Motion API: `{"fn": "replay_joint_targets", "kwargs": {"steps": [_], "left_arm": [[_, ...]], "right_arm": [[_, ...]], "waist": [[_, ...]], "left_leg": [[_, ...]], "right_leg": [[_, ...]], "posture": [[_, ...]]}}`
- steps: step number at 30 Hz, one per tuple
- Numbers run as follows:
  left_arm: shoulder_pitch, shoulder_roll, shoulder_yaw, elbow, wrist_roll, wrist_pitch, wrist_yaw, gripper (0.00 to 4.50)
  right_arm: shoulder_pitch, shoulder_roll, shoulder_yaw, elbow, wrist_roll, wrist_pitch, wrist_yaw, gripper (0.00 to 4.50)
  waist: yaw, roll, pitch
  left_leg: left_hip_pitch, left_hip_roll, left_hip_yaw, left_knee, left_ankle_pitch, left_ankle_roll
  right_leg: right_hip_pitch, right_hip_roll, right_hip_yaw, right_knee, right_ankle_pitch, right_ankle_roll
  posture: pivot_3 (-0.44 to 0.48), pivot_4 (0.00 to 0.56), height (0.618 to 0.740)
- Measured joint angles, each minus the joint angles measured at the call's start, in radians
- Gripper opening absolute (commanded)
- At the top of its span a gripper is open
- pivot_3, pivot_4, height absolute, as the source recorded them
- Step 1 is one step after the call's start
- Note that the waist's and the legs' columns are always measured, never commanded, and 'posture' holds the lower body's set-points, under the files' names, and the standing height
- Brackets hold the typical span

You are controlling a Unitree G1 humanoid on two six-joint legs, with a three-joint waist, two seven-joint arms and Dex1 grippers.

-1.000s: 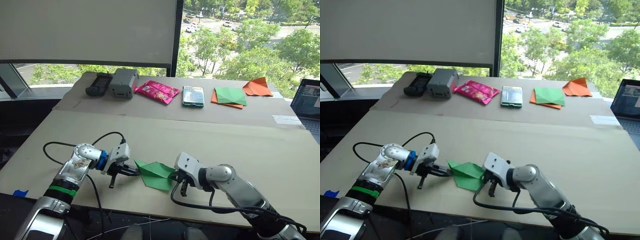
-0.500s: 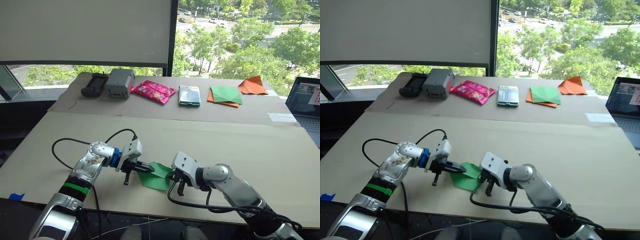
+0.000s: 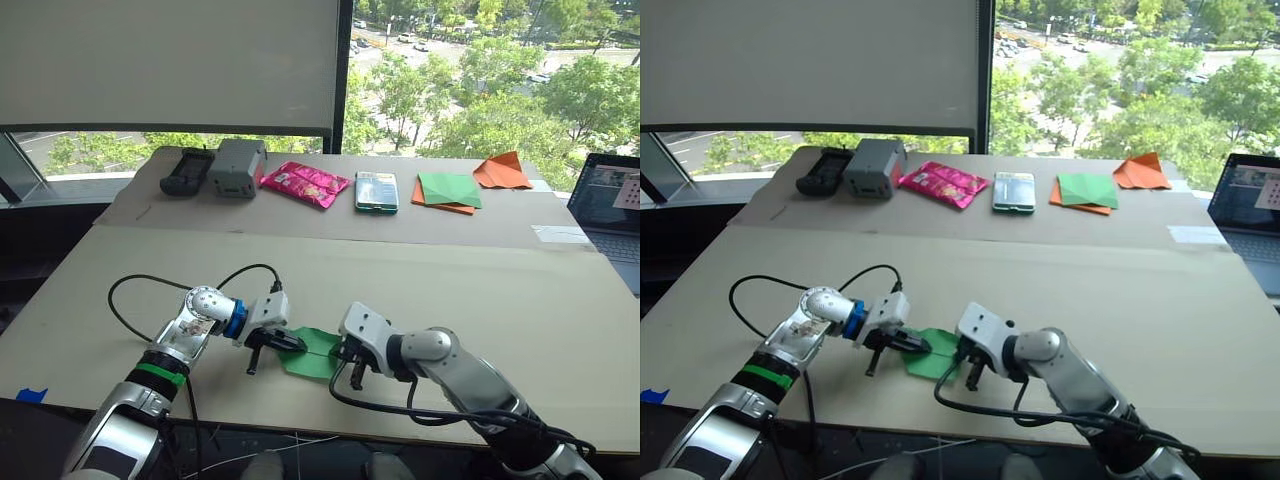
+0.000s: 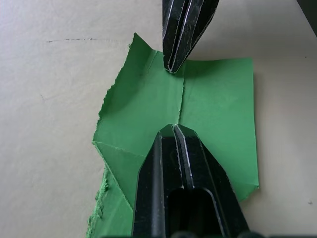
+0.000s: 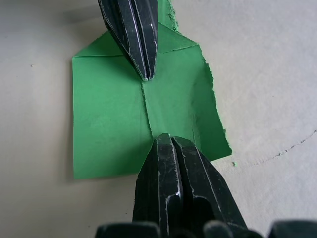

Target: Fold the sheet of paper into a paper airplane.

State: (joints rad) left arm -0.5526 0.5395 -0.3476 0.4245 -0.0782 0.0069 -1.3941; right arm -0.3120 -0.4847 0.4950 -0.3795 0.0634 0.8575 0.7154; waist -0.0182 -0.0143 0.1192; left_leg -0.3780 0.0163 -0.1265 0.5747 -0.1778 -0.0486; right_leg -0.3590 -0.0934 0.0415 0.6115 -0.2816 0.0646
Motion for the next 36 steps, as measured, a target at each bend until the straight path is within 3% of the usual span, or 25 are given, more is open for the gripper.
{"fn": "replay_joint_targets", "kwargs": {"steps": [22,36], "left_arm": [[0.038,0.056,0.034,-0.014,-0.006,-0.011,0.01,0.0],[0.084,0.165,0.089,-0.012,-0.007,-0.025,0.009,0.0]], "right_arm": [[-0.028,0.003,0.025,0.012,0.001,0.004,0.001,0.02],[-0.039,0.009,0.028,0.023,0.001,0.004,0.001,0.02]], "waist": [[-0.015,0.001,0.0],[-0.023,0.008,0.002]], "left_leg": [[0.001,0.0,-0.001,-0.002,-0.001,-0.001],[0.002,0.0,-0.001,-0.003,-0.001,-0.002]], "right_leg": [[-0.001,0.0,0.0,0.0,0.0,-0.001],[-0.002,-0.002,0.0,0.0,-0.001,-0.002]], "posture": [[0.0,0.15,0.736],[0.0,0.15,0.736]]}}
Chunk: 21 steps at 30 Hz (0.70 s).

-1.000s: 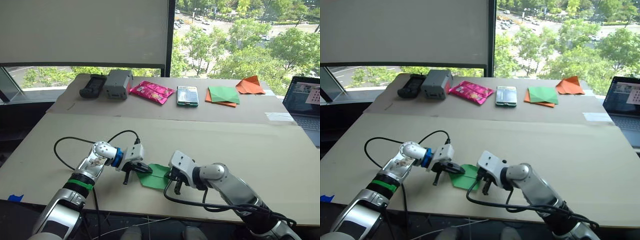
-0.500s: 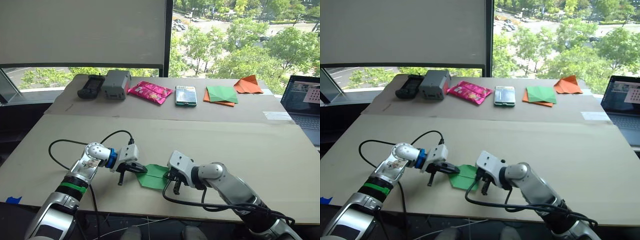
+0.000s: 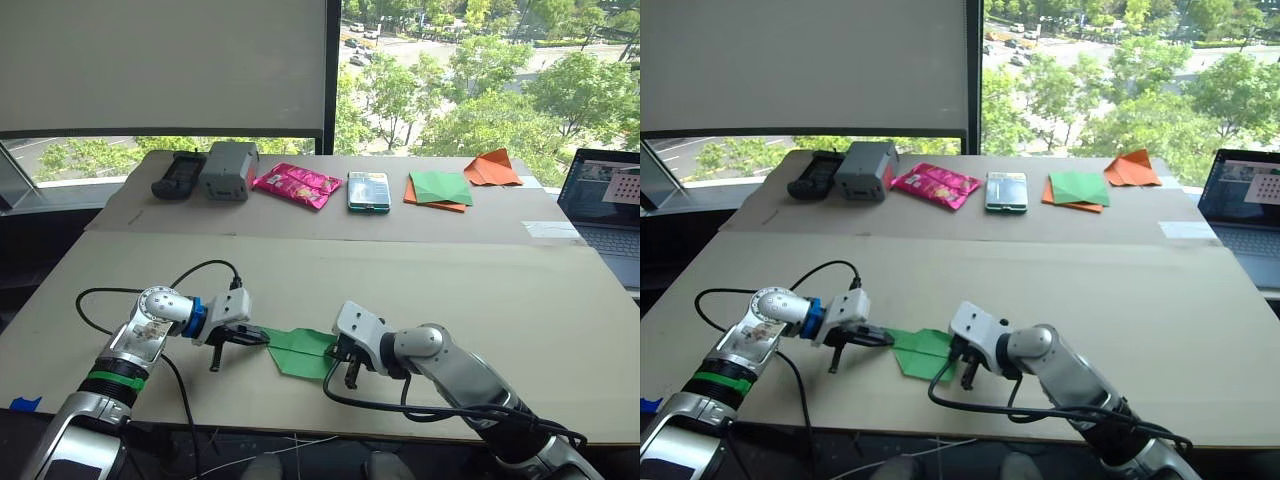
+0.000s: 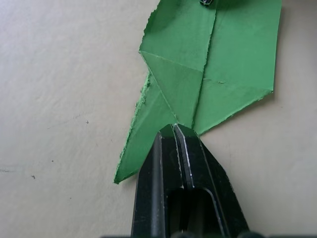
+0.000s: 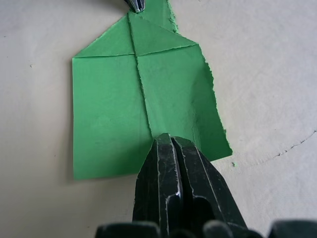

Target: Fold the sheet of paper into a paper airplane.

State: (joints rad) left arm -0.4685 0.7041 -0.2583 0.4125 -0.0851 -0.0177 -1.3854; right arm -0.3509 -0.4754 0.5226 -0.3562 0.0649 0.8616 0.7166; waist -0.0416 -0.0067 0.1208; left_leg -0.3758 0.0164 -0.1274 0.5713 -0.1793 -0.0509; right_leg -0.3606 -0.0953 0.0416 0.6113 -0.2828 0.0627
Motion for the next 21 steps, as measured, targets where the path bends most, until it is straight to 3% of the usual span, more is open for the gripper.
{"fn": "replay_joint_targets", "kwargs": {"steps": [7,18,21], "left_arm": [[-0.002,-0.004,0.023,0.01,-0.007,0.015,0.0,0.0],[0.073,0.022,0.127,-0.176,-0.164,0.312,-0.004,0.0],[0.099,0.033,0.157,-0.225,-0.193,0.336,0.01,0.0]], "right_arm": [[-0.013,0.007,0.001,0.01,0.001,0.0,0.001,0.02],[0.019,0.035,-0.054,-0.034,0.009,-0.008,-0.021,0.02],[0.031,0.034,-0.071,-0.057,0.018,-0.002,-0.034,0.93]], "waist": [[0.0,0.001,0.0],[0.0,-0.007,0.013],[0.001,-0.007,0.017]], "left_leg": [[-0.002,0.0,0.0,0.0,0.0,0.0],[-0.009,0.0,-0.001,-0.001,0.001,0.001],[-0.01,0.0,-0.001,-0.001,0.001,0.001]], "right_leg": [[-0.003,0.0,0.0,0.0,0.0,0.0],[-0.01,0.003,0.0,0.002,0.001,0.001],[-0.01,0.002,0.0,0.001,0.001,0.001]], "posture": [[0.0,0.15,0.736],[0.0,0.15,0.736],[0.0,0.15,0.736]]}}
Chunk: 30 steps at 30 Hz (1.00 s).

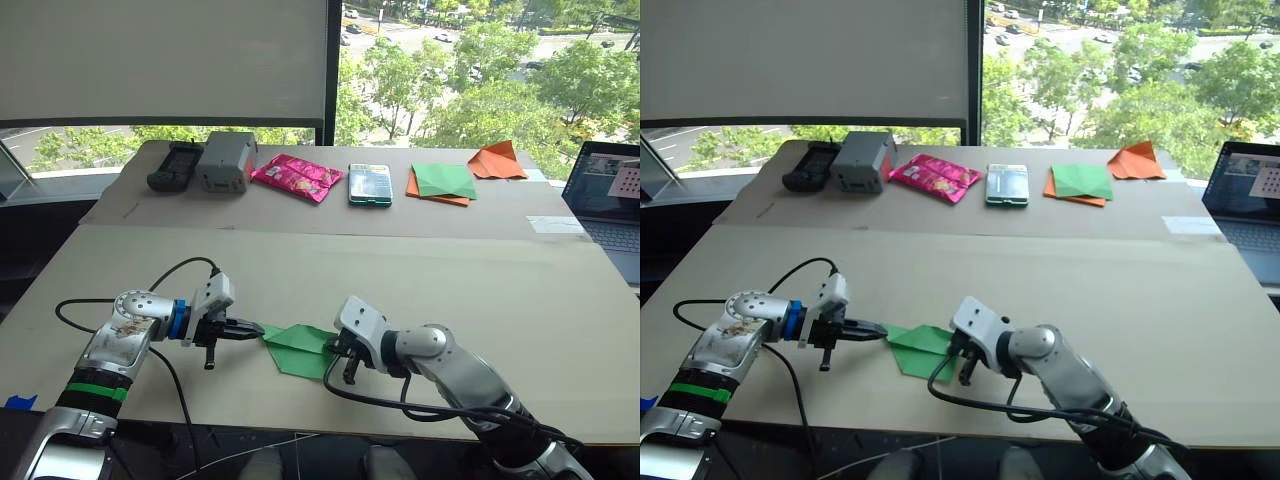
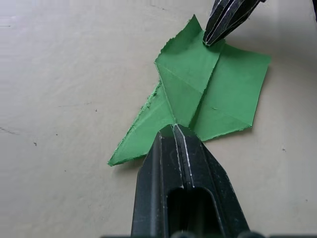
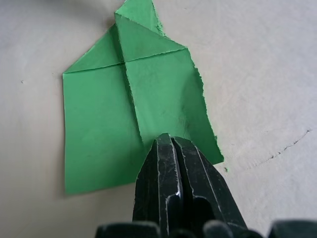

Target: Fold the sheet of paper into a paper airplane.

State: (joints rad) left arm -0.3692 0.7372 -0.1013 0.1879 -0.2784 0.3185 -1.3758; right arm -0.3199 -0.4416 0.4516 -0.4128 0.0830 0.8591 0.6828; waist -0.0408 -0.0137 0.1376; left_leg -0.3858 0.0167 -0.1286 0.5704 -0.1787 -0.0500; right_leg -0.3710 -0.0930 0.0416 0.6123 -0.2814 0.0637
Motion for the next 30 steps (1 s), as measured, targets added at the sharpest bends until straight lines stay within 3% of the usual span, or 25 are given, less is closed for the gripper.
{"fn": "replay_joint_targets", "kwargs": {"steps": [9,15,27,30], "left_arm": [[0.11,0.049,0.131,-0.184,-0.141,0.165,0.052,0.0],[0.168,0.049,0.202,-0.251,-0.22,0.235,0.113,0.0],[0.213,0.047,0.207,-0.314,-0.26,0.254,0.171,0.0],[0.218,0.046,0.217,-0.319,-0.277,0.258,0.181,0.0]], "right_arm": [[0.025,0.038,-0.196,-0.185,0.146,0.024,-0.021,3.98],[0.07,0.02,-0.238,-0.105,0.173,0.013,-0.034,3.98],[0.066,0.029,-0.199,0.1,0.174,-0.113,0.013,3.98],[0.066,0.041,-0.19,0.106,0.175,-0.128,0.016,3.16]], "waist": [[0.003,-0.001,0.006],[0.005,-0.001,0.008],[0.004,0.001,0.009],[0.004,0.001,0.009]], "left_leg": [[-0.001,0.0,0.0,0.0,0.0,0.0],[-0.003,0.0,0.001,-0.001,0.0,-0.001],[-0.003,0.0,0.002,-0.001,0.0,0.0],[-0.003,0.0,0.001,-0.001,0.0,0.0]], "right_leg": [[0.0,-0.001,0.0,-0.002,0.0,0.0],[-0.002,-0.002,0.0,-0.003,0.0,0.0],[-0.002,-0.001,0.0,-0.002,0.001,-0.001],[-0.002,-0.001,0.0,-0.002,0.001,-0.001]], "posture": [[0.0,0.15,0.736],[0.0,0.15,0.736],[0.0,0.15,0.736],[0.0,0.15,0.736]]}}
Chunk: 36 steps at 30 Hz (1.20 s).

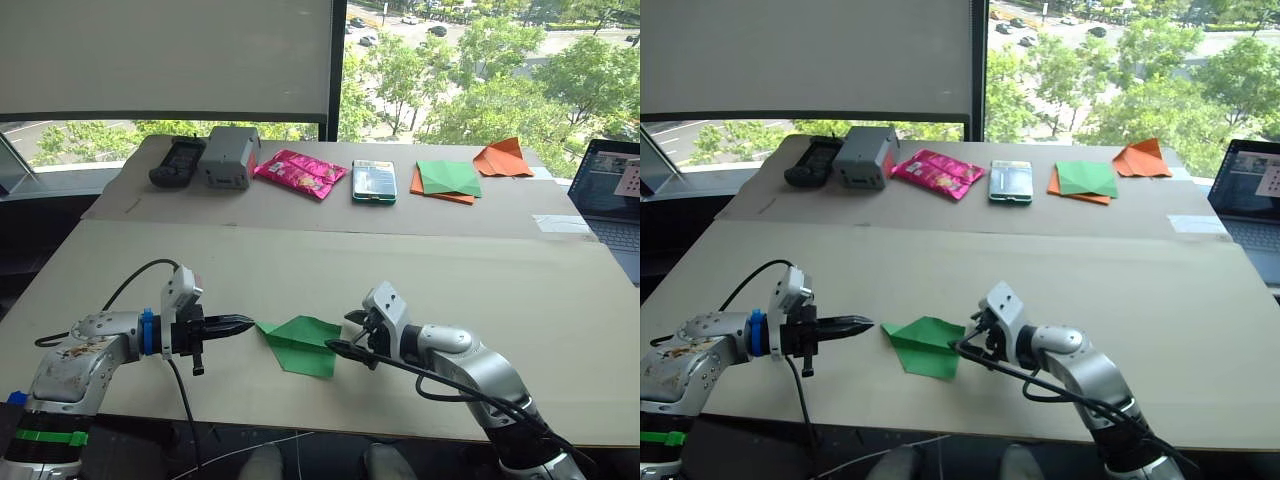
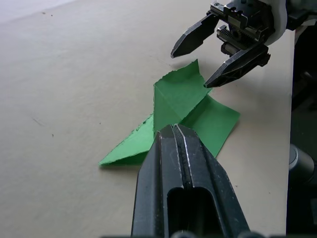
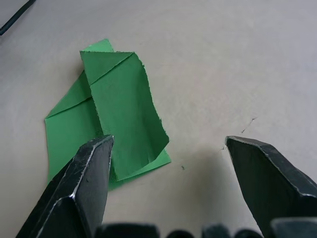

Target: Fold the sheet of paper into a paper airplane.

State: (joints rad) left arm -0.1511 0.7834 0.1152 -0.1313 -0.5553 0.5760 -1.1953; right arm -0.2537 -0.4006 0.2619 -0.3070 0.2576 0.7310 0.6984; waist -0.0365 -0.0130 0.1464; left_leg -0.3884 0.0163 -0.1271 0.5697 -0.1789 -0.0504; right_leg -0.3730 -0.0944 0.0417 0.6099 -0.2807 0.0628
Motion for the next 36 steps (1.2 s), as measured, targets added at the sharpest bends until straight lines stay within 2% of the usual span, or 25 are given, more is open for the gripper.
{"fn": "replay_joint_targets", "kwargs": {"steps": [9,19,23,29,32,36], "left_arm": [[0.005,0.002,0.012,-0.009,-0.008,0.007,0.004,0.0],[-0.027,0.001,-0.003,0.021,0.002,0.001,0.004,0.0],[-0.074,-0.02,-0.003,0.051,-0.002,0.007,0.018,0.0],[-0.131,-0.025,0.034,0.073,-0.043,0.046,0.048,0.0],[-0.131,-0.026,0.035,0.075,-0.055,0.063,0.05,0.0],[-0.131,-0.026,0.035,0.074,-0.062,0.077,0.05,0.0]], "right_arm": [[0.0,0.014,0.003,0.008,0.0,-0.002,0.0,0.05],[0.001,0.008,0.004,-0.007,0.0,-0.015,0.019,0.05],[-0.018,-0.008,0.0,-0.059,-0.036,-0.151,0.012,0.05],[-0.08,-0.15,0.054,-0.101,-0.364,-0.595,-0.068,0.05],[-0.075,-0.203,0.141,-0.038,-0.644,-0.812,-0.206,0.05],[-0.034,-0.236,0.207,0.063,-0.834,-0.954,-0.282,0.05]], "waist": [[0.001,0.0,0.0],[0.001,0.0,0.0],[0.002,0.001,0.001],[0.001,-0.001,0.0],[0.0,-0.001,0.0],[0.001,-0.002,-0.001]], "left_leg": [[0.0,0.0,0.0,0.0,0.0,0.0],[0.0,0.0,0.0,0.0,0.0,0.0],[0.0,0.0,0.0,0.0,0.0,0.0],[0.001,0.0,0.001,0.0,0.0,0.0],[0.002,-0.001,0.001,0.0,0.002,-0.003],[0.003,-0.001,0.001,0.0,0.004,-0.001]], "right_leg": [[0.0,0.0,0.0,0.0,0.0,0.0],[0.0,0.0,0.0,0.0,0.0,0.0],[0.0,0.0,0.0,0.0,0.0,0.0],[0.001,0.0,0.0,-0.001,0.0,0.0],[0.002,0.0,0.0,0.0,0.001,0.001],[0.004,0.0,0.0,0.0,0.001,0.001]], "posture": [[0.0,0.15,0.736],[0.0,0.15,0.736],[0.0,0.15,0.736],[0.0,0.15,0.736],[0.0,0.15,0.736],[0.0,0.15,0.736]]}}
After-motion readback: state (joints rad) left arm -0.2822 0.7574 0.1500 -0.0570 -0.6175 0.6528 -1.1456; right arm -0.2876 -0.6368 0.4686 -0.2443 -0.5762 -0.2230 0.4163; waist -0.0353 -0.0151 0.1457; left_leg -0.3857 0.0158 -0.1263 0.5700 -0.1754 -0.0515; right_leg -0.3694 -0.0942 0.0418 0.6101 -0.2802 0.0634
